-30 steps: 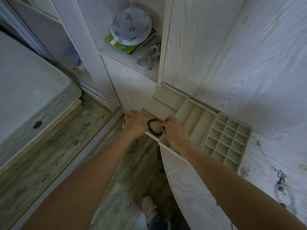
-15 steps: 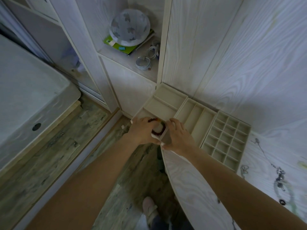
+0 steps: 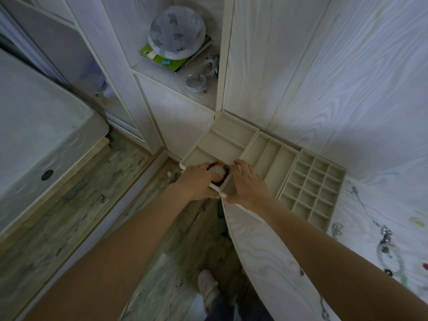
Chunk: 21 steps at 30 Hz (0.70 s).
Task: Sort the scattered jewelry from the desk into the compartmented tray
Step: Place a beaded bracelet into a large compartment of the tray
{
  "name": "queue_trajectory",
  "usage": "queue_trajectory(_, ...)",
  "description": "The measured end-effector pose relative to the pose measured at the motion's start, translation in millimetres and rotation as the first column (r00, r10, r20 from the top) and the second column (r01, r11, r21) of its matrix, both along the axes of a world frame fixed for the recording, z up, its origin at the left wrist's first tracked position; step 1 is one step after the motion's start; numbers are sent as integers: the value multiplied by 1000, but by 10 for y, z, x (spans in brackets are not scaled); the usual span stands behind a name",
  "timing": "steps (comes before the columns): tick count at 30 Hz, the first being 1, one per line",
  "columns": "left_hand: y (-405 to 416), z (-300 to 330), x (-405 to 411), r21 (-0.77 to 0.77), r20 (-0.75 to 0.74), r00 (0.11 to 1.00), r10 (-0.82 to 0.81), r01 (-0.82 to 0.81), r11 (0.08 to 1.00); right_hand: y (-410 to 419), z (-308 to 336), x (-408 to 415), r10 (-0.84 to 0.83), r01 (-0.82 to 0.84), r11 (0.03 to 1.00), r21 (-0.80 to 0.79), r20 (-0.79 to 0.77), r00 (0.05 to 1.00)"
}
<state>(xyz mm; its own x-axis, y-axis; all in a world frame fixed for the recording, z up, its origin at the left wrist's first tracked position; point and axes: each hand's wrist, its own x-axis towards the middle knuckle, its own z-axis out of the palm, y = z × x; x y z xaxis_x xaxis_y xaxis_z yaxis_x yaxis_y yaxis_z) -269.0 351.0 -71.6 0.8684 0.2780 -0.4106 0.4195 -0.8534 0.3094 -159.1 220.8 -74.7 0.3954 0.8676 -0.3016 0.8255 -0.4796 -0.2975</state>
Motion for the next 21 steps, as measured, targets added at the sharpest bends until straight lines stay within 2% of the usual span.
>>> queue_trajectory(6, -15, 16, 17, 28, -51, 999, 16, -14, 1000, -4, -12, 1, 2, -2, 1000, -2, -9, 1000)
queue_trajectory(9, -23, 39, 17, -24, -22, 997, 81, -81, 996, -8, -5, 15, 10, -10, 1000, -19, -51, 999)
queue_trajectory(12, -69, 99, 55, 9, 36, 989, 143, -143, 990, -76, 66, 44, -2, 3, 1000, 9, -103, 995)
queue_trajectory(17, -306, 217, 294, 61, 218, 953, 210, -228, 972, -408, 192, 292, -206, 232, 966, 110, -209, 956)
queue_trajectory(21, -738, 328, 678, 68, 265, 954, 143, -167, 984, -956, 214, 561, -376, 404, 908, 114, -209, 903)
